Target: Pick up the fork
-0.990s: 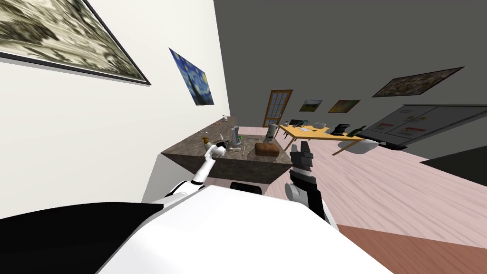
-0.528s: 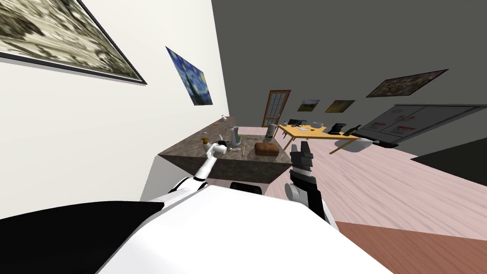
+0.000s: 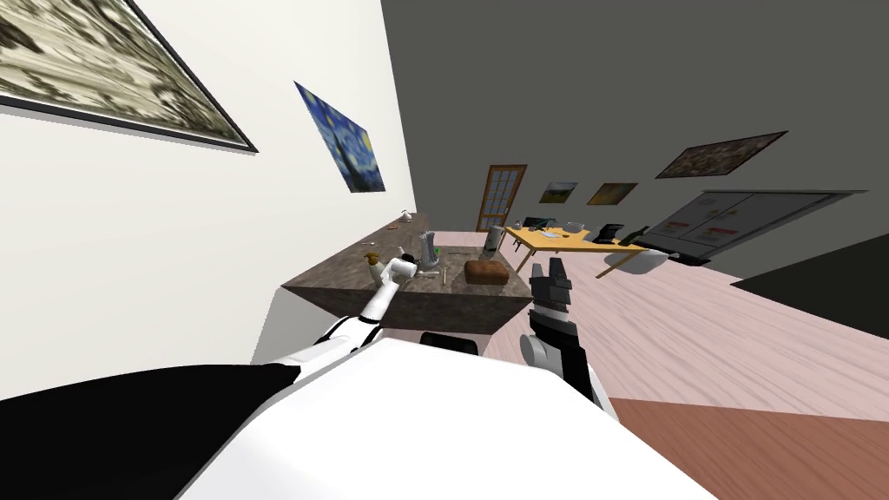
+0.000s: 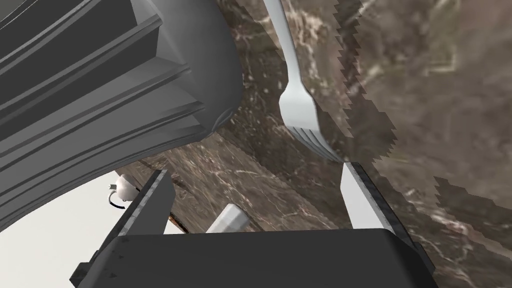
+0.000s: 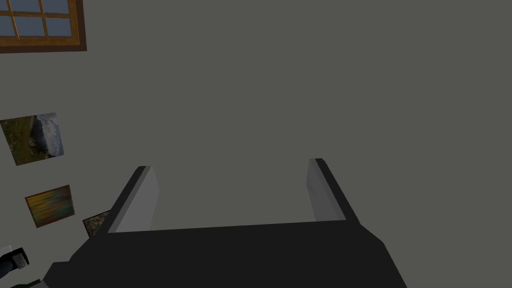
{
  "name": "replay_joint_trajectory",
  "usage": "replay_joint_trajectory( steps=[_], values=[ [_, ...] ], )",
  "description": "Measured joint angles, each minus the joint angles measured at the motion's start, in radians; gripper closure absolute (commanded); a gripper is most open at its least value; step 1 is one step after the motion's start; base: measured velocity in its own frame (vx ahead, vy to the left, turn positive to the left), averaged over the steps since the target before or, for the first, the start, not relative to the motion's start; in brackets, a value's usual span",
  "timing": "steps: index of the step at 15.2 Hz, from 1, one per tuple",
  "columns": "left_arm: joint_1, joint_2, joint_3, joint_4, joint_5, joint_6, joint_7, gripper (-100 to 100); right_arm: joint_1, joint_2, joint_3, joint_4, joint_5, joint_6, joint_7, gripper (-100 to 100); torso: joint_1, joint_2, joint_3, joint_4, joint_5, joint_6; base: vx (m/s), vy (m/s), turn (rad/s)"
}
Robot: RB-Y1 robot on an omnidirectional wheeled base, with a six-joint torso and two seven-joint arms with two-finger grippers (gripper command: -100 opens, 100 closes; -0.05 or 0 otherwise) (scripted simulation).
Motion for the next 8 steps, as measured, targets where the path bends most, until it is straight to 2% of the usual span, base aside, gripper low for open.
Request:
replay_joint_trajectory(
  steps=[8],
  values=[
    [-0.072, -0.013, -0.004, 0.06, 0.018, 0.148, -0.002, -100, 0.0, 0.0, 0.0, 0.0, 0.0, 0.0, 0.0, 0, 0.0, 0.0, 0.0, 0.0, 0.0, 0.0, 0.014, 0.023, -0.05]
  ],
)
